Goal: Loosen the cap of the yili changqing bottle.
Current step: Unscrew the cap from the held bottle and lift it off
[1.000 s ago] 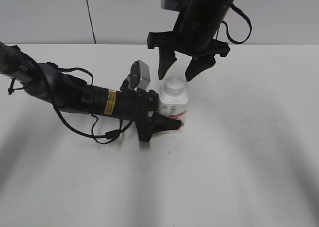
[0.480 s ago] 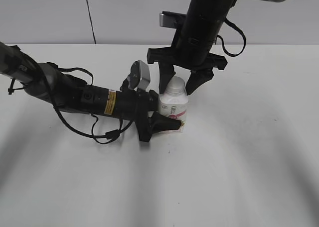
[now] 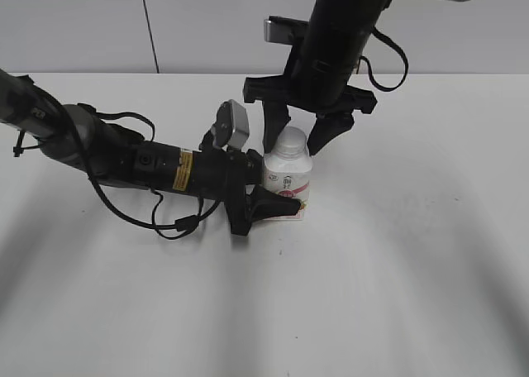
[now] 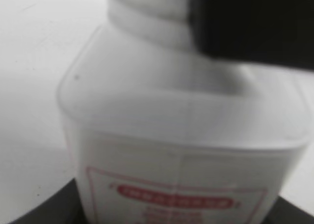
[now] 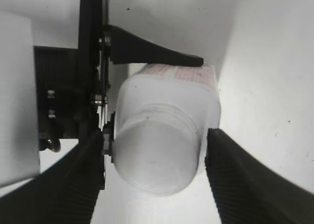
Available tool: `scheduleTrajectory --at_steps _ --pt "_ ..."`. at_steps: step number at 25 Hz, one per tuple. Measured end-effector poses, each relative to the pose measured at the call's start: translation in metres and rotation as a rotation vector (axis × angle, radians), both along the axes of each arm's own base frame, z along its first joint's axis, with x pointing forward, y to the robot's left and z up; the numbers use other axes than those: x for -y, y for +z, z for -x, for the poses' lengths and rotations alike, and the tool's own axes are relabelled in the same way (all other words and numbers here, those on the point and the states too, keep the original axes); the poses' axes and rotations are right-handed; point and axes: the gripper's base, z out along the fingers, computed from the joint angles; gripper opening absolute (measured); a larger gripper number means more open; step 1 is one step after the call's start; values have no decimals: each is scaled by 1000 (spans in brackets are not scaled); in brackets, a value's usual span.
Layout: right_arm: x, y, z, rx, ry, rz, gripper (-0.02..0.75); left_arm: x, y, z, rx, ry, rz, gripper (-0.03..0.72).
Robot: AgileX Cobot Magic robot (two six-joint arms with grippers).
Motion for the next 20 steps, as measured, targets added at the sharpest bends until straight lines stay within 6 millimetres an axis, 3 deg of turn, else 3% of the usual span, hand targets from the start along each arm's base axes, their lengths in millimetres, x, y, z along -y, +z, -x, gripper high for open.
scheduleTrajectory --at_steps 15,20 --pt "0 7 0 -10 11 7 508 0 0 0 0 1 1 390" --pt "0 7 0 -4 10 8 446 0 0 0 0 1 1 390"
